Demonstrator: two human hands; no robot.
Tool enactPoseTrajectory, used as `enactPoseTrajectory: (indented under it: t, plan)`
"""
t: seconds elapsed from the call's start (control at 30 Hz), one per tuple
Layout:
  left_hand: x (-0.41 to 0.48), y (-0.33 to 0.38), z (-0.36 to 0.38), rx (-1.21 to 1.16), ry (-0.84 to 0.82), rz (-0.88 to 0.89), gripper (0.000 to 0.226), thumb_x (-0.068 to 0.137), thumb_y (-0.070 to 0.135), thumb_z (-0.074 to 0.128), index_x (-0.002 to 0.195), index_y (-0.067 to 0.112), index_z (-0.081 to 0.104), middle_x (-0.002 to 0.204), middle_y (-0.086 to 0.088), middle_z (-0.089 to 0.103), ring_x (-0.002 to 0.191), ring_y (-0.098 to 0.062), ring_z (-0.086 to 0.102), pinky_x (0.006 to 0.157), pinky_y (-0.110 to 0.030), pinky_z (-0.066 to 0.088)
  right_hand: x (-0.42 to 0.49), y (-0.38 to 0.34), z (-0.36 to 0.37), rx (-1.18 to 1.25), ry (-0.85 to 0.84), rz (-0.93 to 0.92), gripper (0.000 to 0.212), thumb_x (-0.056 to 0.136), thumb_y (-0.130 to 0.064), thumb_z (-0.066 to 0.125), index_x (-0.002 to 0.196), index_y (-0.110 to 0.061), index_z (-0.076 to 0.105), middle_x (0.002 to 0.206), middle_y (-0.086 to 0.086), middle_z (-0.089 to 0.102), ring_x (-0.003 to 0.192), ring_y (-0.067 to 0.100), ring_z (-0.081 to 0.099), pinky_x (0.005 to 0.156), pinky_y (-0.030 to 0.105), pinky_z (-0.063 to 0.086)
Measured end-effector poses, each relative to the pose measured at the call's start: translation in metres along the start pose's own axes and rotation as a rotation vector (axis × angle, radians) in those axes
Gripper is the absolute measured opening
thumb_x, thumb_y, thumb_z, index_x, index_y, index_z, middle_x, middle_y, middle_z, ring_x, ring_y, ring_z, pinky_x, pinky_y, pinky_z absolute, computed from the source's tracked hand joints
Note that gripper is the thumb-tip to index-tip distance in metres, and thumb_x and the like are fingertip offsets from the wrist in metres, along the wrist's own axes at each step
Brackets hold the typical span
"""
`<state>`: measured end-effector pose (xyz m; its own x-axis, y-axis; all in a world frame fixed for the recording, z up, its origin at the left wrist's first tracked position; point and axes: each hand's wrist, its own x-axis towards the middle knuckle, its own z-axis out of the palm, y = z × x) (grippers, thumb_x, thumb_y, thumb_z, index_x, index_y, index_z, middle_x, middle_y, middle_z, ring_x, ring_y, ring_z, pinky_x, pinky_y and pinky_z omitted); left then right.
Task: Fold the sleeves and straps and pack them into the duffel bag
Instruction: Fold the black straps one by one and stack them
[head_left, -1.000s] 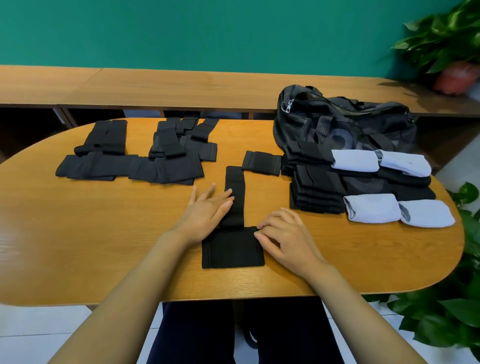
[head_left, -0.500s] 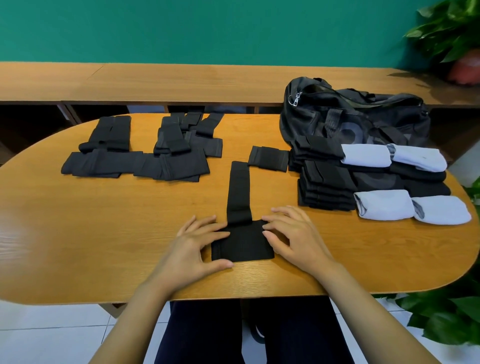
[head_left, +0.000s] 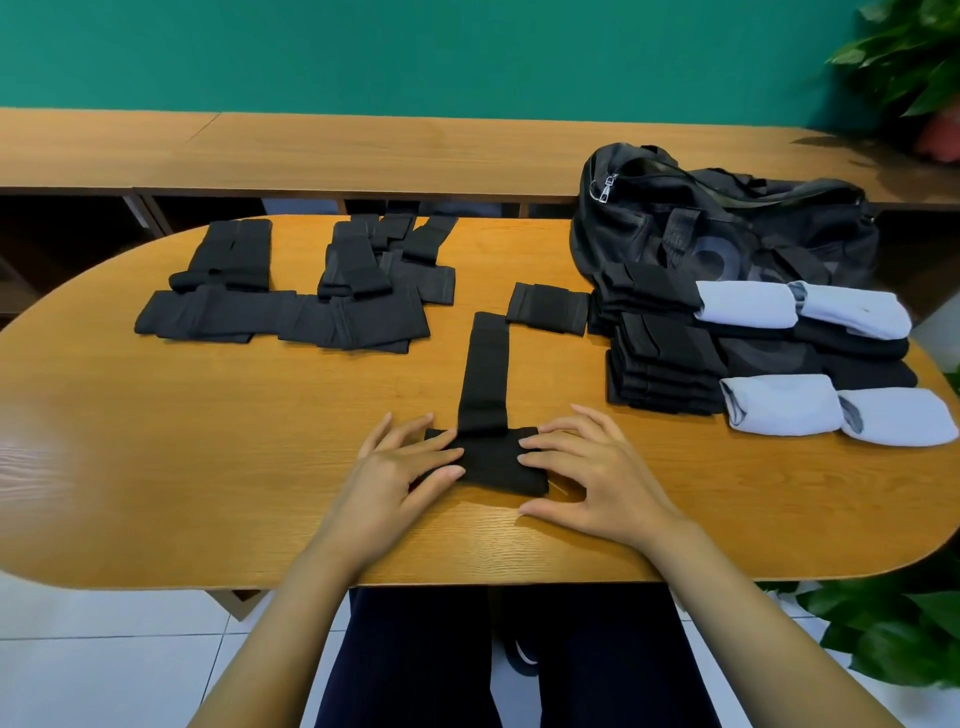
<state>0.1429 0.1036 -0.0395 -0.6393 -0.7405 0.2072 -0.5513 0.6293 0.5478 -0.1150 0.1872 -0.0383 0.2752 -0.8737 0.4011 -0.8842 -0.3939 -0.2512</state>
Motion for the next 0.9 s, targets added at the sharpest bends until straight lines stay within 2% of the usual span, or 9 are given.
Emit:
enactPoseTrajectory:
  t: [0.13, 0.23, 0.33, 0.5, 0.57, 0.63, 0.7, 0.77, 0.9]
  plan:
    - [0.000, 0.000, -0.002, -0.028, -0.002, -0.004, 0.073, 0.084, 0.082, 0.020, 0.125, 0.037, 0.061, 0.140, 0.024, 0.047, 0.140, 0.010, 0.021, 0.123, -0.034, 0.007, 0.000, 0.001, 0.003, -0.013, 0.087, -0.036, 0.036, 0.092, -0.049, 0.059, 0.109, -0.022, 0.074, 0.112, -0.011, 0.071, 0.113, 0.006, 0.057, 0.113, 0.040, 0.032]
    - [-0.003, 0.001, -0.005, -0.086, 0.009, 0.027, 0.066, 0.081, 0.081, 0.038, 0.123, 0.037, 0.062, 0.136, 0.029, 0.048, 0.139, 0.013, 0.022, 0.121, -0.032, 0.006, -0.002, 0.000, 0.001, 0.016, 0.185, 0.001, 0.031, 0.095, -0.041, 0.056, 0.103, -0.018, 0.075, 0.102, -0.008, 0.073, 0.102, 0.005, 0.061, 0.111, 0.037, 0.035]
    - [-0.006, 0.005, -0.005, -0.148, 0.070, 0.032, 0.061, 0.079, 0.078, 0.048, 0.118, 0.035, 0.066, 0.128, 0.027, 0.057, 0.136, 0.009, 0.032, 0.120, -0.037, 0.011, -0.006, -0.006, -0.001, 0.079, 0.225, 0.083, 0.034, 0.096, -0.043, 0.052, 0.100, -0.018, 0.075, 0.096, -0.008, 0.071, 0.096, 0.003, 0.061, 0.111, 0.035, 0.033]
    - [-0.012, 0.013, 0.004, -0.170, 0.177, 0.017, 0.058, 0.083, 0.074, 0.046, 0.096, 0.025, 0.075, 0.102, 0.021, 0.067, 0.118, 0.006, 0.048, 0.117, -0.047, 0.022, -0.008, -0.008, -0.005, 0.188, 0.278, 0.265, 0.041, 0.094, -0.055, 0.048, 0.101, -0.024, 0.073, 0.091, -0.017, 0.064, 0.095, 0.002, 0.057, 0.111, 0.040, 0.034]
    - [-0.010, 0.020, 0.006, -0.187, 0.216, -0.045, 0.057, 0.083, 0.073, 0.049, 0.082, 0.021, 0.072, 0.090, 0.018, 0.064, 0.108, 0.005, 0.049, 0.109, -0.048, 0.032, -0.004, -0.009, -0.007, 0.217, 0.294, 0.334, 0.043, 0.091, -0.060, 0.048, 0.102, -0.026, 0.072, 0.088, -0.014, 0.066, 0.094, 0.008, 0.060, 0.111, 0.042, 0.034]
    - [-0.006, 0.028, 0.007, -0.219, 0.276, -0.147, 0.040, 0.080, 0.068, 0.055, 0.073, 0.030, 0.065, 0.081, 0.015, 0.059, 0.098, -0.001, 0.050, 0.098, -0.048, 0.041, 0.002, -0.011, -0.009, 0.233, 0.331, 0.373, 0.042, 0.090, -0.057, 0.051, 0.101, -0.022, 0.074, 0.082, -0.011, 0.067, 0.087, 0.004, 0.058, 0.109, 0.035, 0.033]
    - [-0.001, 0.032, 0.009, -0.262, 0.307, -0.229, 0.035, 0.075, 0.068, 0.055, 0.085, 0.037, 0.067, 0.076, 0.013, 0.060, 0.092, -0.007, 0.054, 0.093, -0.051, 0.044, 0.007, -0.014, -0.010, 0.251, 0.351, 0.424, 0.045, 0.088, -0.058, 0.053, 0.101, -0.021, 0.074, 0.077, -0.009, 0.066, 0.083, 0.003, 0.055, 0.106, 0.035, 0.036]
    - [0.003, 0.033, 0.012, -0.272, 0.317, -0.270, 0.054, 0.074, 0.069, 0.053, 0.106, 0.030, 0.070, 0.072, 0.012, 0.063, 0.088, -0.008, 0.058, 0.096, -0.051, 0.043, 0.012, -0.015, -0.011, 0.259, 0.333, 0.491, 0.048, 0.083, -0.059, 0.051, 0.103, -0.022, 0.074, 0.075, -0.010, 0.063, 0.085, 0.007, 0.053, 0.100, 0.038, 0.041]
    - [0.010, 0.036, 0.014, -0.157, 0.342, -0.347, 0.060, 0.081, 0.053, 0.065, 0.131, 0.022, 0.060, 0.077, 0.012, 0.064, 0.091, -0.005, 0.056, 0.102, -0.035, 0.031, 0.019, -0.011, -0.007, 0.209, 0.250, 0.565, 0.037, 0.086, -0.051, 0.057, 0.107, -0.024, 0.072, 0.077, -0.011, 0.061, 0.086, 0.012, 0.054, 0.095, 0.041, 0.044]
